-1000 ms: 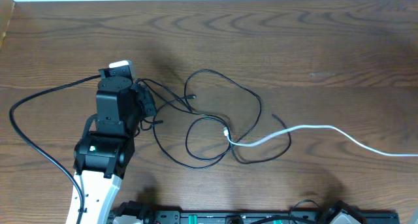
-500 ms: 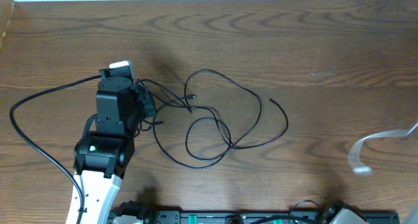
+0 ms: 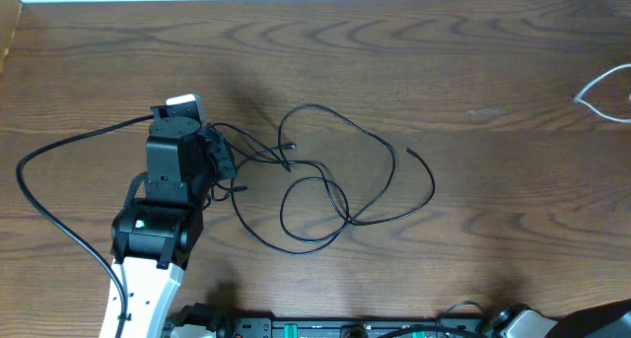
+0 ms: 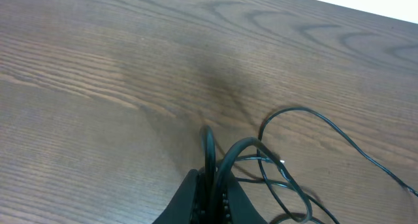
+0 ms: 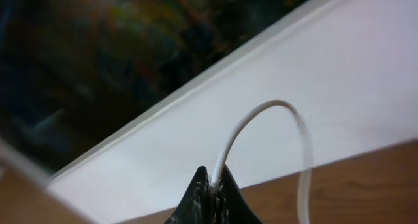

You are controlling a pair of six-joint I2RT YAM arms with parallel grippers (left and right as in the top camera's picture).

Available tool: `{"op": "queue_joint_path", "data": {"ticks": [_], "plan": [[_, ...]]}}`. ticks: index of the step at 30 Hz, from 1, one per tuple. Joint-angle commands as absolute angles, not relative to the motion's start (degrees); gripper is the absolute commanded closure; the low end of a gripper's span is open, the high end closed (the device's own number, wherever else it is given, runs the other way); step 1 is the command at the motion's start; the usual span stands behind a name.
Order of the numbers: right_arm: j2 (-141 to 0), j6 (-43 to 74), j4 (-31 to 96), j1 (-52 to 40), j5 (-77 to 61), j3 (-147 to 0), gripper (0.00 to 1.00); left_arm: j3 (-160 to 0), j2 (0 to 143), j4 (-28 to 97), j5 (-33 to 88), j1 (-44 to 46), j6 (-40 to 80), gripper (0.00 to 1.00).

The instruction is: Untangle cables

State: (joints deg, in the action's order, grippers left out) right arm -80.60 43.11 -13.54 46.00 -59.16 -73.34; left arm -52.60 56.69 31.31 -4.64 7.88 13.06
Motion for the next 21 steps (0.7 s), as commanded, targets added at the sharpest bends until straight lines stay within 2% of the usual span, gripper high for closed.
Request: {"op": "queue_joint_path", "data": {"ticks": [1,7,13,16,21], "plan": [[-80.8,40.6,-10.8,50.7,-54.2,-73.8,0.99,-52.8,56.6,31.3,-5.0,7.6,12.3,0.92],[-81.6,36.3,-2.1,58.0,-45.0,-73.8,0.99,-52.8,56.6,31.3,-5.0,7.6,12.3,0.92],[-81.9,41.4,8.0,60.0,-22.1,-73.8,0.99,-52.8,56.6,31.2,-5.0,7.6,12.3,0.92],[-82.6,42.9,7.0,59.5,-16.1,-73.8,0.99,-52.8,56.6,31.2,-5.0,7.6,12.3,0.92],[-86.5,42.8,-0.9,56.9,-15.9,-73.9,0.98,-52.8,56.6,31.2,-5.0,7.6,12.3,0.92]]}}
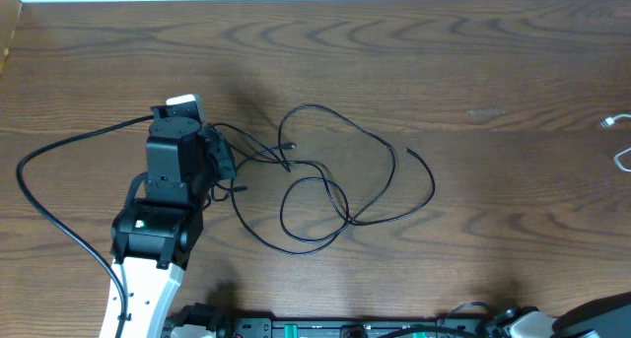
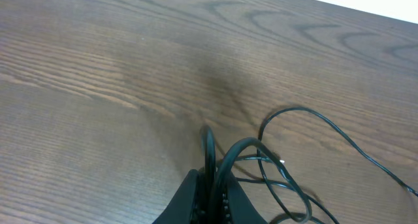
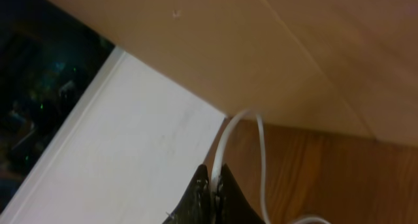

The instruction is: Untangle cables

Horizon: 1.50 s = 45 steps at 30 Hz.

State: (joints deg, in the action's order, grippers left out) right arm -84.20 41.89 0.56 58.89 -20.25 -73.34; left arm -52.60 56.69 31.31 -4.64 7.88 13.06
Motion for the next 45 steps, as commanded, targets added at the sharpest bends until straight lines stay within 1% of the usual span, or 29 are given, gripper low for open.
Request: {"op": "queue_joint_path", "data": {"ticks": [1,5,7,13,17,18,19,20,21,22,29,33,36,40,43,44,45], "plan": [[-87.4,42.8,-1.5,56.3,-15.7,-74.0,0.98,-52.8,56.6,31.2,-5.0,7.6,12.3,0.92],[-92.9,42.4,0.0,54.0,-14.0,-76.7,0.98,-52.8,56.6,31.2,-5.0,7.6,12.3,0.92],[-96.6,40.7,3.0,53.4,-14.1,-80.0,0.98,-52.8,56.6,31.2,-5.0,7.6,12.3,0.92],[-107.0,35.8,20.2,52.4,-10.2,-93.2,0.98,-52.8,56.6,31.3,-5.0,7.6,12.3,0.92],[-111.9,35.0,28.4,52.3,-7.0,-96.6,0.99,-52.8,56.6,31.3,-4.7,7.6,12.7,0.92],[-112.8,35.0,29.8,52.3,-7.0,-96.6,0.9,-52.8,56.6,31.2,-4.2,7.6,12.7,0.92],[-113.6,35.0,31.0,52.3,-7.0,-96.6,0.71,-52.8,56.6,31.2,-3.8,7.6,12.7,0.92],[-114.5,35.0,32.5,52.4,-7.0,-96.6,0.47,-52.8,56.6,31.2,-3.6,7.6,12.7,0.92],[-115.3,35.0,34.0,52.4,-7.0,-96.6,0.18,-52.8,56.6,31.2,-3.6,7.6,12.7,0.92],[-116.1,35.0,35.5,52.4,-7.0,-96.6,0.01,-52.8,56.6,31.2,-3.6,7.6,12.7,0.92],[-118.1,36.7,43.6,51.7,-7.2,-96.6,0.01,-52.8,56.6,31.2,-3.4,7.7,12.7,0.92],[-118.1,37.1,46.1,50.7,-14.1,-96.6,0.01,-52.8,56.6,31.3,-3.4,7.7,12.7,0.92],[-118.1,30.7,46.2,48.8,-20.2,-96.6,0.01,-52.8,56.6,31.3,-3.1,7.7,12.7,0.92],[-118.1,21.7,47.7,44.9,-21.3,-96.6,0.01,-52.8,56.6,31.3,-1.9,7.7,12.7,0.92],[-118.1,12.6,47.7,40.4,-20.7,-96.6,0.01,-52.8,56.6,31.3,-1.9,7.7,12.7,0.92],[-118.1,10.3,47.7,39.2,-20.1,-96.5,0.04,-52.8,56.6,31.3,-1.9,7.7,12.7,0.92],[-118.1,7.1,47.6,37.6,-18.7,-96.5,0.14,-52.8,56.6,31.3,-1.9,7.7,12.7,0.92]]}}
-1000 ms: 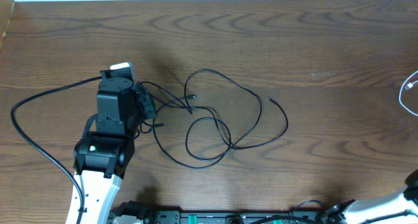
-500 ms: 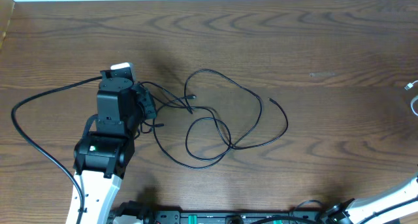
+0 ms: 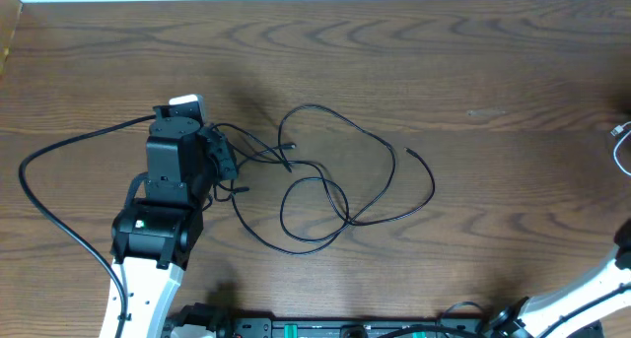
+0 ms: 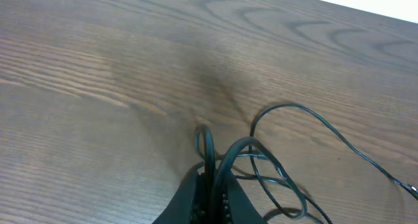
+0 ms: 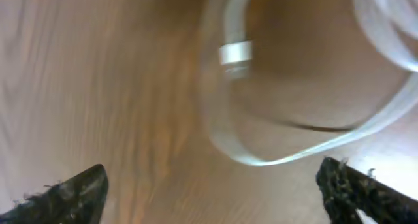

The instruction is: Untangle cables

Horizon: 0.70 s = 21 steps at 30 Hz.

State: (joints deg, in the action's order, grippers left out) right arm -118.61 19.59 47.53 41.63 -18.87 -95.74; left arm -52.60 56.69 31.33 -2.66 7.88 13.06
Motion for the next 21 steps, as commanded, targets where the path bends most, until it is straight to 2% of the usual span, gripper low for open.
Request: {"op": "queue_joint_path", "data": {"ticks": [1,5,6,7,8,10,11,15,21], "plan": [[-118.2,4.8,47.4,36.3,-17.1,-96.5,0.18,-52.8,56.6,31.3,-1.9,7.7,12.7,0.92],[-119.0,1.4,44.7,30.8,-2.2,-96.5,0.18,-52.8,56.6,31.3,-1.9,7.7,12.7,0.92],[-119.2,1.4,44.3,30.0,0.4,-96.5,0.22,-52.8,56.6,31.3,-1.9,7.7,12.7,0.92],[-119.5,1.4,44.1,29.4,2.4,-96.5,0.3,-52.8,56.6,31.3,-1.9,7.7,12.7,0.92],[-120.0,1.5,43.9,29.0,3.9,-96.5,0.44,-52.8,56.6,31.3,-1.9,7.7,12.7,0.92],[-120.9,1.7,44.0,28.6,4.8,-96.5,0.6,-52.8,56.6,31.3,-1.9,7.7,12.7,0.92],[-121.3,2.4,44.2,28.6,4.9,-96.5,0.64,-52.8,56.6,31.3,-1.9,7.7,12.7,0.92],[-123.6,6.5,46.1,29.3,6.6,-96.5,0.67,-52.8,56.6,31.3,-1.9,7.7,12.7,0.92],[-126.1,6.6,47.6,30.9,7.7,-96.4,0.69,-52.8,56.6,31.3,-1.9,7.7,12.7,0.92]]}}
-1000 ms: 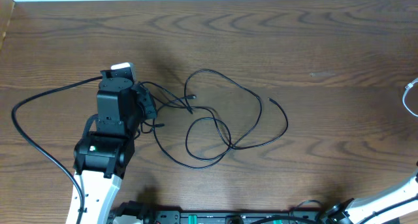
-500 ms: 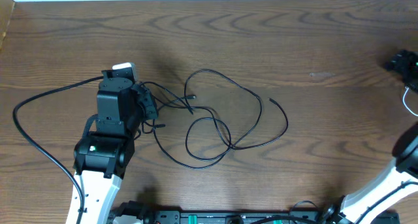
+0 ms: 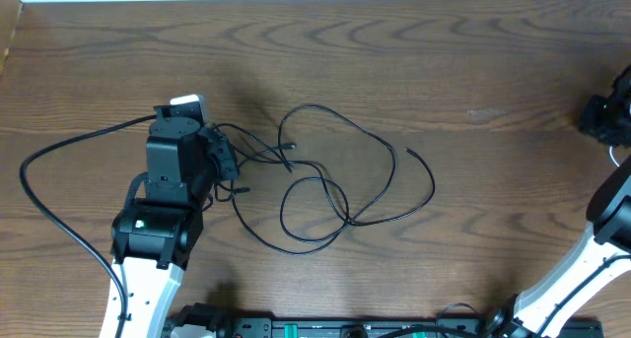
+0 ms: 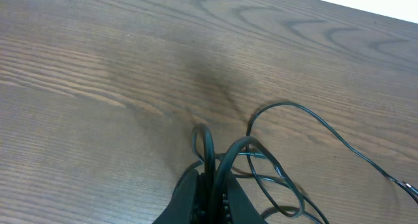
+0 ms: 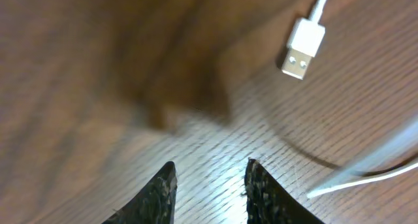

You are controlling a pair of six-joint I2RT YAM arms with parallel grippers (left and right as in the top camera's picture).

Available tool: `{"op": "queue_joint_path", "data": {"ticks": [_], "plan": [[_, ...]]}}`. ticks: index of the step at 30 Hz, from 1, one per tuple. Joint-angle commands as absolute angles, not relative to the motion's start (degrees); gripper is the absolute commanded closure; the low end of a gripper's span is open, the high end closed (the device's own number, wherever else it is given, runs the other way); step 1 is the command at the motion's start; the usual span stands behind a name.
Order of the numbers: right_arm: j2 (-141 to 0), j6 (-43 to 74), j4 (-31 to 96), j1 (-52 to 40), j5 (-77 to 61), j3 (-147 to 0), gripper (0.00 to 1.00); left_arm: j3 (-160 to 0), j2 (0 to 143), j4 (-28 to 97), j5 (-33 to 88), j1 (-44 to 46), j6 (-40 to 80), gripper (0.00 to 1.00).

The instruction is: Untangle cables

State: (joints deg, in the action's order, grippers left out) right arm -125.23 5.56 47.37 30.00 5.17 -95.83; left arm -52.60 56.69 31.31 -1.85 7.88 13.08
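A thin black cable (image 3: 340,170) lies in loose crossing loops on the middle of the wooden table (image 3: 414,42). My left gripper (image 3: 221,161) is shut on the cable's bunched left end; in the left wrist view several black strands (image 4: 287,113) run out from the closed left gripper (image 4: 212,179). At the right edge, my right gripper (image 3: 601,117) hangs open over bare wood. In the right wrist view a white USB plug (image 5: 303,49) and a stretch of white cable (image 5: 366,175) lie beyond the open right gripper (image 5: 210,179), which touches neither.
A thick black lead (image 3: 59,151) of the left arm curves over the table's left part. A dark rail (image 3: 325,328) runs along the front edge. The table's far edge meets a white strip.
My right gripper's jaws stand closer together but still open, and the arm now shows at the right edge overhead. The white plug lies farther from the fingers. The left gripper has not moved.
My right gripper was shut on the white cable near the table's right edge, then carried it farther right. Then it stood wide open with the white cable lying below it. Now it is open beside the plug. The left gripper held the black cable throughout.
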Motion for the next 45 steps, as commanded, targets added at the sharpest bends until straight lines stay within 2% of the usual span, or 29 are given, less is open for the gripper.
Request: {"op": "queue_joint_path", "data": {"ticks": [1,7,21,24,27,31,32,33,34,38,40,45], "plan": [[-126.3,6.6,47.6,31.2,7.6,-96.4,0.7,-52.8,56.6,31.3,-1.9,7.7,12.7,0.92],[-126.7,7.2,47.8,34.0,8.3,-95.9,0.71,-52.8,56.6,31.3,-1.9,7.7,12.7,0.92],[-126.7,17.8,50.0,46.6,11.8,-95.9,0.68,-52.8,56.6,31.3,-1.9,7.7,12.7,0.92],[-126.7,19.8,50.2,49.7,9.1,-95.9,0.69,-52.8,56.6,31.3,-1.9,7.7,12.7,0.92],[-126.7,19.7,49.7,52.3,0.9,-95.9,0.67,-52.8,56.6,31.2,-1.9,7.7,12.7,0.92],[-126.7,16.6,48.8,54.6,-19.0,-95.9,0.49,-52.8,56.6,31.2,-2.0,7.7,12.7,0.92],[-126.7,12.8,48.5,54.8,-27.7,-95.9,0.38,-52.8,56.6,31.2,-1.9,7.7,12.7,0.92],[-126.7,11.4,48.4,54.7,-32.1,-95.9,0.32,-52.8,56.6,31.2,-1.9,7.7,12.7,0.92],[-126.7,11.0,48.5,54.5,-34.4,-95.9,0.24,-52.8,56.6,31.2,-1.9,7.7,12.7,0.92],[-126.7,11.1,50.6,52.5,-36.6,-95.9,0.06,-52.8,56.6,31.2,-1.9,7.7,12.7,0.92],[-126.7,11.1,51.9,50.7,-36.4,-95.9,0.01,-52.8,56.6,31.2,-1.9,7.7,12.7,0.92],[-126.7,11.0,53.0,44.9,-35.9,-95.9,0.01,-52.8,56.6,31.2,-1.9,7.7,12.7,0.92]]}}
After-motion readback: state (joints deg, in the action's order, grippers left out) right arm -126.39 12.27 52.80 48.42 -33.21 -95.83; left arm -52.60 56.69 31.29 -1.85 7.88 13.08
